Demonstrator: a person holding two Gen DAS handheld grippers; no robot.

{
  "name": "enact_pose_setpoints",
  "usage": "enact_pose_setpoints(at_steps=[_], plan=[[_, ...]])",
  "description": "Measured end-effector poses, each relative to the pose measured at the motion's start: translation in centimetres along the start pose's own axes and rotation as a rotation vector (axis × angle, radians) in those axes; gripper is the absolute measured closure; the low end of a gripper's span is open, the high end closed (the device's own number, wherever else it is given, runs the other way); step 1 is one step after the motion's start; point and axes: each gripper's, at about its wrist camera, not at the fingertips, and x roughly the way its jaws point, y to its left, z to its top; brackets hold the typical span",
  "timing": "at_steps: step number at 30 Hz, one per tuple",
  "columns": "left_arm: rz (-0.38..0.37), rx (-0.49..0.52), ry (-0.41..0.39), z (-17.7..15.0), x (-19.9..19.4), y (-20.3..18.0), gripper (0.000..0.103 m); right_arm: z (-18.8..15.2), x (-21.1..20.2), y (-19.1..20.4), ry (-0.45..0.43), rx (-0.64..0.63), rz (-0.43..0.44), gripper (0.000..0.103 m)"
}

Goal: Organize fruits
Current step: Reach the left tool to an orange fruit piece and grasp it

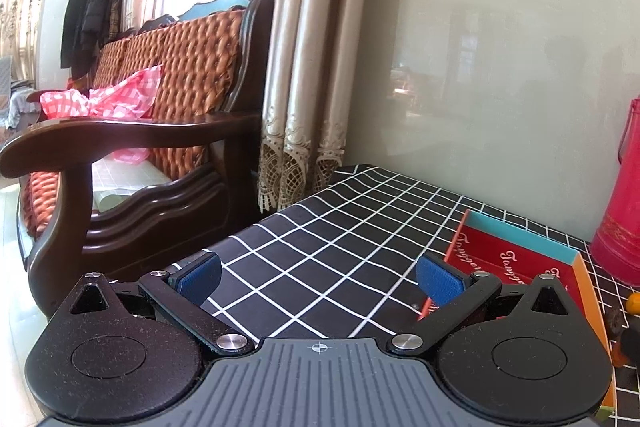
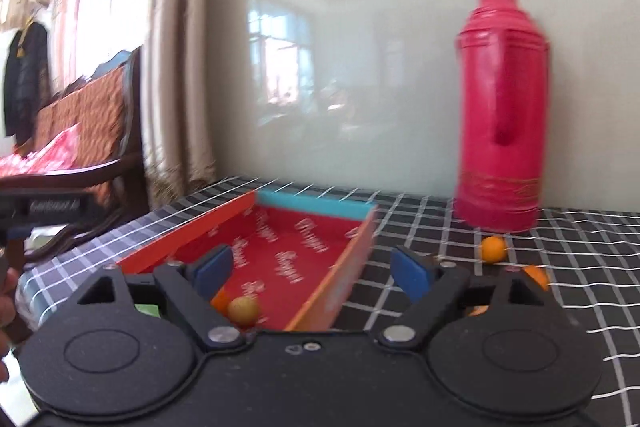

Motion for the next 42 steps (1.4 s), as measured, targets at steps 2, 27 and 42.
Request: enact_pose_setpoints(at_steps=[2,27,42], plan=[[-0.007,0.008,0.0,-0.1,-0.1,-0.5,0.0,0.1,-0.1,-0.8,-0.009,0.013,-0.047,0.023],[-0.506,0.385,-0.09,-4.7,-6.8,-20.0,0.001,-0.8,-8.2,-14.8,-0.154,0.212,-0.93,0.006],[-0.462,0.375,0.109,-7.3,-1.2,-25.5,0.031,-1.2,-10.5,-19.0,-0.148,0.372,-0.87,0.006]])
